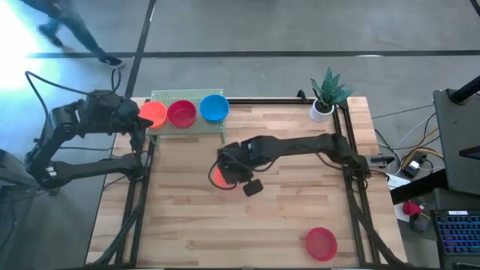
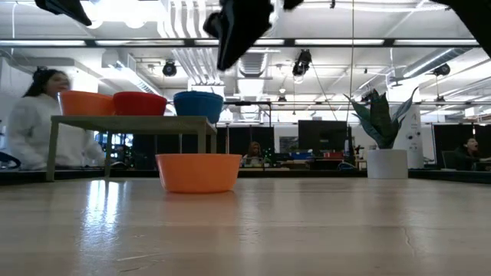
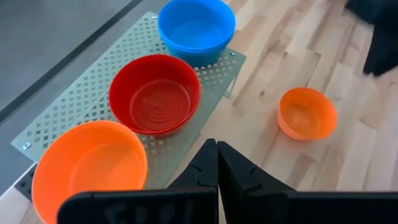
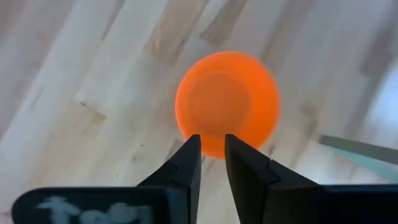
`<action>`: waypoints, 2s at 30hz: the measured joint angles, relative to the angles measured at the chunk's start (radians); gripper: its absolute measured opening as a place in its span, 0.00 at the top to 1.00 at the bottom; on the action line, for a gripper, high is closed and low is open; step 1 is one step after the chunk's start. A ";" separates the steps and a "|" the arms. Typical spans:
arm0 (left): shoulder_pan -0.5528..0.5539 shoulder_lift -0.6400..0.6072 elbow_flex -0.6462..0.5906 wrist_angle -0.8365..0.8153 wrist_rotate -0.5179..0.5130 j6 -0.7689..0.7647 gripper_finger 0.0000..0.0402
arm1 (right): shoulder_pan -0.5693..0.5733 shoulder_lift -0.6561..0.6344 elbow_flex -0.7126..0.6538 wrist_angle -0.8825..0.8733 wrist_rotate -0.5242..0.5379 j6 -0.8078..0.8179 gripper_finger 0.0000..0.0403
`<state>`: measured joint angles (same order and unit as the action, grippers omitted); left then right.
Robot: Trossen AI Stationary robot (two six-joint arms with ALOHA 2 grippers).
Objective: Pick & Place Mini bowls
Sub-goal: Stack the orange bowl on top of the other orange bowls on the shelf
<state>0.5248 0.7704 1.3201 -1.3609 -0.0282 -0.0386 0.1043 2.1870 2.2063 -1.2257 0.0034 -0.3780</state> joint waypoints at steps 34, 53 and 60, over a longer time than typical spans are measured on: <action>-0.217 0.341 -0.008 0.148 0.124 0.202 1.00 | 0.000 -0.466 -0.003 -0.002 0.259 0.276 0.84; -0.351 0.610 -0.016 0.234 0.126 0.177 0.82 | 0.000 -0.560 -0.003 -0.062 0.262 0.282 0.84; -0.411 0.704 -0.017 0.287 0.126 0.205 0.82 | 0.000 -0.577 -0.003 -0.080 0.262 0.275 0.84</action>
<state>0.1142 1.4744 1.3027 -1.0743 0.0975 0.1668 0.1043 1.6104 2.2036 -1.3056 0.2649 -0.1035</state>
